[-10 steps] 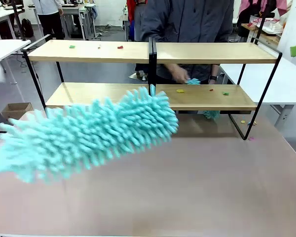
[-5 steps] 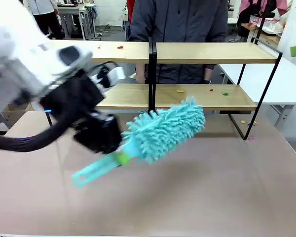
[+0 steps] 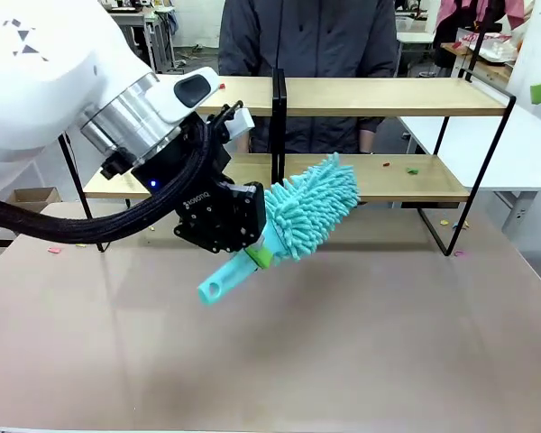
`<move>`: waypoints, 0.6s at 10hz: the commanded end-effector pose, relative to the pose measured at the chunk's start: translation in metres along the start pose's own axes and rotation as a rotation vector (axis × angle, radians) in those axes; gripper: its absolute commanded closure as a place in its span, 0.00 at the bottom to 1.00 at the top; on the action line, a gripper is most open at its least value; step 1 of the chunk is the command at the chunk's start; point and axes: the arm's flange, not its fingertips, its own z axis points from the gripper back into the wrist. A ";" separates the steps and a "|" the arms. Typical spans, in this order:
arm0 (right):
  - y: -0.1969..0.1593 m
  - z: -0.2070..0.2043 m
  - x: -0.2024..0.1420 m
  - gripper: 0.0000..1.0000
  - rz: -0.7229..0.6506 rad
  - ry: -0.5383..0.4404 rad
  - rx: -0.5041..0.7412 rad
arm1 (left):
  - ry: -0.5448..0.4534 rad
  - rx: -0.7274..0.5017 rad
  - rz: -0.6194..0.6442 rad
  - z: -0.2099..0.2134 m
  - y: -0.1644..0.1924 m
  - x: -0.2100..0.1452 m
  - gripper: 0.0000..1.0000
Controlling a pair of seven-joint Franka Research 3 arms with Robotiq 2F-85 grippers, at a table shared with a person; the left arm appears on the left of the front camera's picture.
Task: Clean the shelves.
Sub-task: Clean another randomly selected level of the Shelf with the Duster.
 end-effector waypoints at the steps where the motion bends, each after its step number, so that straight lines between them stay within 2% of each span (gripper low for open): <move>1: -0.001 0.000 0.000 0.00 0.001 -0.003 0.000 | -0.019 0.001 0.038 0.001 0.009 0.010 0.87; 2: -0.001 0.000 0.000 0.00 0.001 -0.003 0.000 | -0.044 0.096 0.082 -0.010 -0.004 0.009 0.87; 3: -0.001 0.000 0.000 0.00 0.001 -0.003 0.000 | -0.112 0.203 0.115 -0.023 -0.016 0.021 0.87; 4: -0.001 0.000 0.000 0.00 0.001 -0.003 0.000 | -0.092 0.230 0.112 -0.036 -0.031 0.031 0.87; 6: -0.001 0.000 0.000 0.00 0.001 -0.003 0.000 | -0.174 0.275 0.139 -0.051 -0.058 0.042 0.87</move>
